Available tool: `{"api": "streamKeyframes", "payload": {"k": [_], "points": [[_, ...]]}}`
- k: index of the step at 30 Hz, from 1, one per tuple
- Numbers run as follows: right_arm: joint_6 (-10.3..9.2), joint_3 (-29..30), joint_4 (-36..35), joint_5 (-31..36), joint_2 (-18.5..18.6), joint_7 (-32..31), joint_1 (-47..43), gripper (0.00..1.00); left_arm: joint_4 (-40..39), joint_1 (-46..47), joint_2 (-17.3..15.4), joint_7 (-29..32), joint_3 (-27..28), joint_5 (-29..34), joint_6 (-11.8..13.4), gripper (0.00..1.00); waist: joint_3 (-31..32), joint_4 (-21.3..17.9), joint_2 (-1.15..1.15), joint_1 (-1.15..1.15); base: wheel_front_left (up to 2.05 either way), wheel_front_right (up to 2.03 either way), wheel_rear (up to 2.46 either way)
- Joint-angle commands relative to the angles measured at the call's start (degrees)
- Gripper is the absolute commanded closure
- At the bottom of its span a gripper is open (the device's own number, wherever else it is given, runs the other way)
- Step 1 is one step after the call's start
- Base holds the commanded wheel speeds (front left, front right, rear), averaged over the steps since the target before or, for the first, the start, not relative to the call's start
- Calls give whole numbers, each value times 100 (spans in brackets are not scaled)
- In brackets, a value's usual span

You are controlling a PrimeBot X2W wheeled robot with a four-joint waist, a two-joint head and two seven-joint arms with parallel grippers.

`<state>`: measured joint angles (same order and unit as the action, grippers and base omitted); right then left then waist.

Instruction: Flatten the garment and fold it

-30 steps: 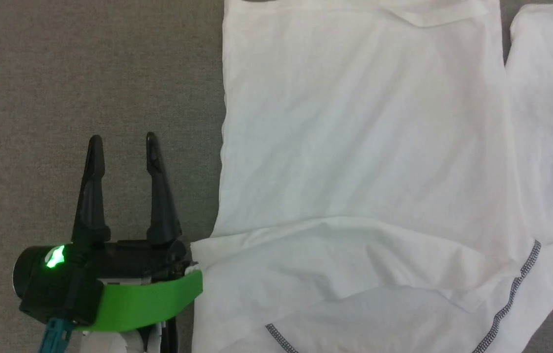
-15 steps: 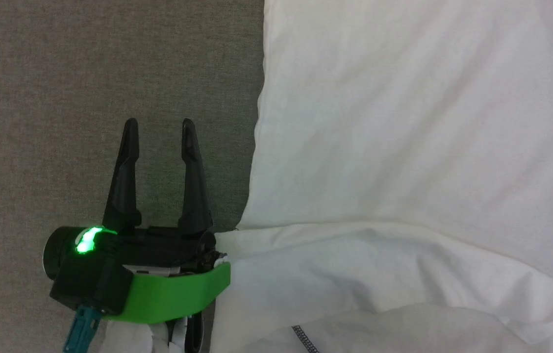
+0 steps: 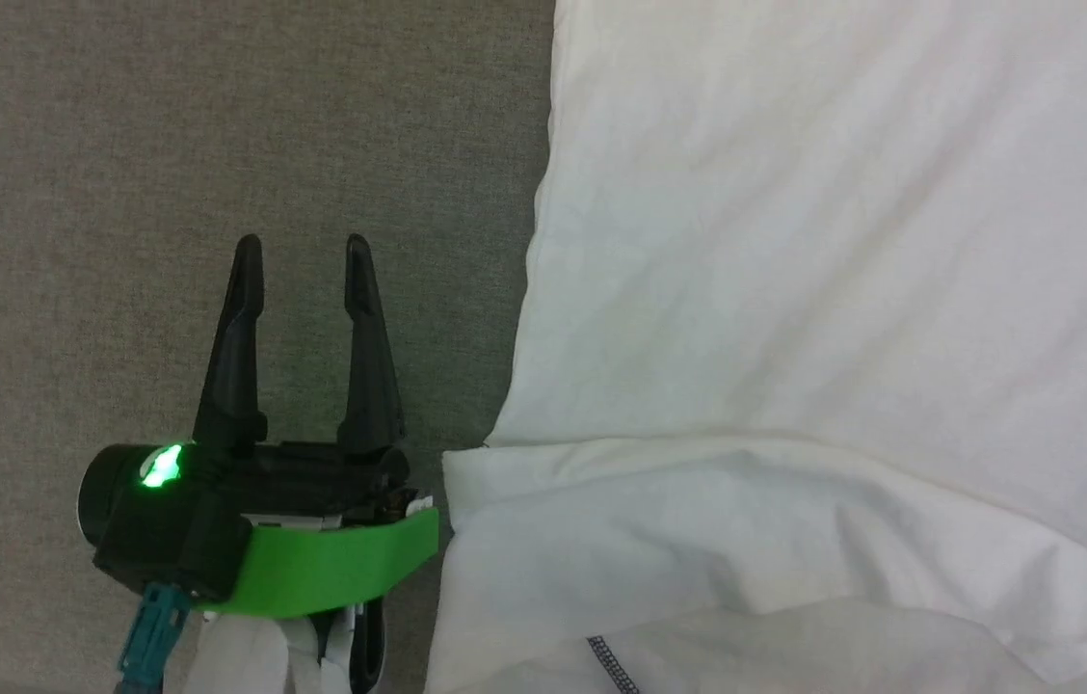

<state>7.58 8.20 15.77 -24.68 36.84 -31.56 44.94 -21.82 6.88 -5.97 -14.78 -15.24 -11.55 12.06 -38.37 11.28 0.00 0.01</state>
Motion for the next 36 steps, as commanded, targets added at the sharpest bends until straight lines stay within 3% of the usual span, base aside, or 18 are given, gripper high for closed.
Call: {"api": "streamKeyframes", "payload": {"k": [1, 6, 13, 22, 29, 36], "points": [[-9, 121, 61, -19, -28, 124, -23, 100, 44, -50, -17, -22, 67, 67, -47, 0, 458, -264, 0, -1, 0, 0, 0], [-9, 643, 236, -21, -96, 377, -357, 100, 135, -286, -89, -22, 293, 7, -92, 0, 1164, -494, 0, -1, 0, 0, 0], [-9, 1887, 272, 213, -60, 509, -1262, 100, 139, -859, -286, -20, 642, -176, -99, 0, 2120, -750, 0, -1, 0, 0, 0], [-9, 3030, 117, 314, -213, 632, -2318, 100, -2, -1396, -387, 45, 867, -396, -38, 0, 2760, -949, 0, -1, 0, 0, 0], [-9, 2948, -417, 155, -265, 684, -2555, 100, -90, -1651, -446, 124, 969, -491, 7, 0, 3143, -1041, 0, -1, 0, 0, 0], [-9, 2179, -1463, -317, -398, 484, -2575, 100, -166, -1787, -435, 170, 953, -548, 35, 0, 3304, -1051, 0, -1, 0, 0, 0]]}}
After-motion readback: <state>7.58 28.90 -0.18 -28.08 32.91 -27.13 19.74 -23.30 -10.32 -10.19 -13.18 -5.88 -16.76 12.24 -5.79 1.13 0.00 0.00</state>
